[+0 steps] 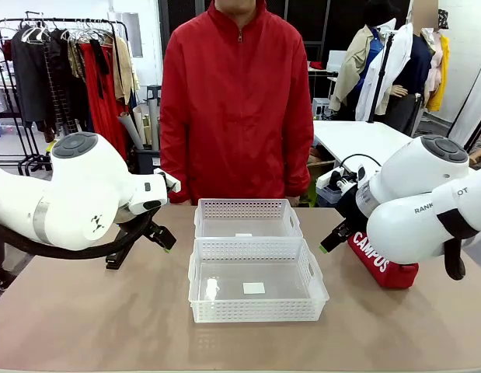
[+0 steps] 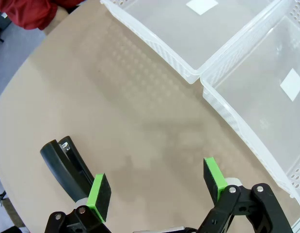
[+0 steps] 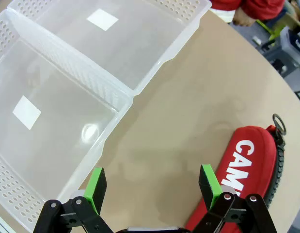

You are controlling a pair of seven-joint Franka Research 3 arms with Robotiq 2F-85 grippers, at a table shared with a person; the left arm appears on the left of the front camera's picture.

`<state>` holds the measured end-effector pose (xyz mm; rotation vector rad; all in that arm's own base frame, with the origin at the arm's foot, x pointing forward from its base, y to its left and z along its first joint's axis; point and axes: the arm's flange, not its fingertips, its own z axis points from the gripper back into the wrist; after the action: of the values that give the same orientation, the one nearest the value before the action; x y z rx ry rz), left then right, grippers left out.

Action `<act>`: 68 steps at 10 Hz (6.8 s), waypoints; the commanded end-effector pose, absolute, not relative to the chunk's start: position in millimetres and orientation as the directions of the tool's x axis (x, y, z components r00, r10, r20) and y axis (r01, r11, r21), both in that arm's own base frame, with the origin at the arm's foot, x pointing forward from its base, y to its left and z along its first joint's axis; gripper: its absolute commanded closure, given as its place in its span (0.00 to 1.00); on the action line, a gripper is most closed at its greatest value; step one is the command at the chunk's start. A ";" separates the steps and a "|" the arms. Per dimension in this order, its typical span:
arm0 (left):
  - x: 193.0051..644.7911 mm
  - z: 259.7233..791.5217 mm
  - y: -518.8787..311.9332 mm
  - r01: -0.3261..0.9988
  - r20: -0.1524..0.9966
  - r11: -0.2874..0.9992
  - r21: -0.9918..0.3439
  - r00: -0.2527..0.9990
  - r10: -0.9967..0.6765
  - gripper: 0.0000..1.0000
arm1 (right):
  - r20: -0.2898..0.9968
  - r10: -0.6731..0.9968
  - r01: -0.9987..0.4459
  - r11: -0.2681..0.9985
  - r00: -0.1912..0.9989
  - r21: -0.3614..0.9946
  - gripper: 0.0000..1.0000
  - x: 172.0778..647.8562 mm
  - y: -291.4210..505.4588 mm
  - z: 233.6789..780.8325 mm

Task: Distribute items into two baskets.
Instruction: Pick up the Pencil pouch that the person points to.

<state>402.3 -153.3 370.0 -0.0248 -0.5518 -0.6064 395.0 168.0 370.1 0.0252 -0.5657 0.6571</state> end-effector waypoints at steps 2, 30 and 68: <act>402.6 370.2 -152.5 0.546 0.500 0.827 0.135 0.683 -0.533 0.00 | 0.506 0.571 -0.584 0.797 0.647 -0.152 0.00 395.0 168.0 370.2; 408.8 439.5 -173.0 0.545 0.325 0.837 -0.051 0.801 -0.503 0.00 | 0.474 0.453 -0.432 0.888 0.755 -0.159 0.00 385.0 183.9 438.7; 454.2 589.5 -62.5 0.141 0.137 0.122 -0.982 0.990 -0.041 0.00 | 0.131 -0.030 -0.128 0.068 0.991 0.989 0.00 482.0 50.9 580.5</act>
<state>454.6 -63.7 588.5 -1.4413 -0.0850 -0.1378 482.3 50.5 578.4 1.4966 -0.1360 0.0833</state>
